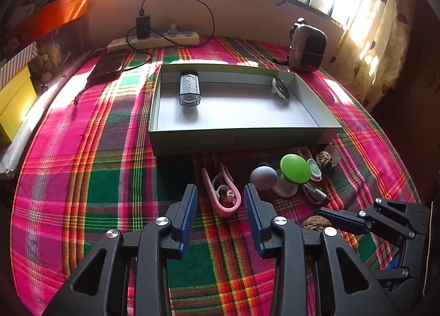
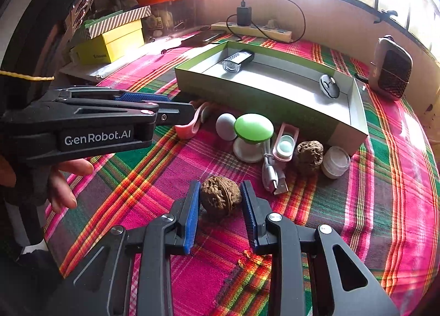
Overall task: Organize objects
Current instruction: 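Move the right tool to the walnut while the left tool approaches the pink plastic clip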
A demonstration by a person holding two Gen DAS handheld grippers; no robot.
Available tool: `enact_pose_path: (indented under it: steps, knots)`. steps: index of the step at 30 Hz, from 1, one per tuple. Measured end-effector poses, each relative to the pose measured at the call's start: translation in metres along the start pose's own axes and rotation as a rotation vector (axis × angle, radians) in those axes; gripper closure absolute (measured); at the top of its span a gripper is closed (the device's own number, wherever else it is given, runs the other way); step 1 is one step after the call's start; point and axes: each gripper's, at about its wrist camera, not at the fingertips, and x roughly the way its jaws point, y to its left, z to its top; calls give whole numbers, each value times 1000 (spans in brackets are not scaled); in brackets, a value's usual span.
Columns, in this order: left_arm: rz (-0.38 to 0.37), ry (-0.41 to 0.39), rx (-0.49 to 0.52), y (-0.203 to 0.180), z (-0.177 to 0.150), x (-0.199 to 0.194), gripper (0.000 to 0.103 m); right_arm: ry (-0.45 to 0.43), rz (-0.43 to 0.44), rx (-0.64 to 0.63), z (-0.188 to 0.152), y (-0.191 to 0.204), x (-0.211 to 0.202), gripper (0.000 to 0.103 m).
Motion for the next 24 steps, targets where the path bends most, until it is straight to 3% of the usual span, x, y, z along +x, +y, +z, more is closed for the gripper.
enact_pose_path:
  steps: [24]
  knots:
    - [39, 45, 6, -4, 6, 25, 69, -5, -11, 46, 3, -14, -1, 72]
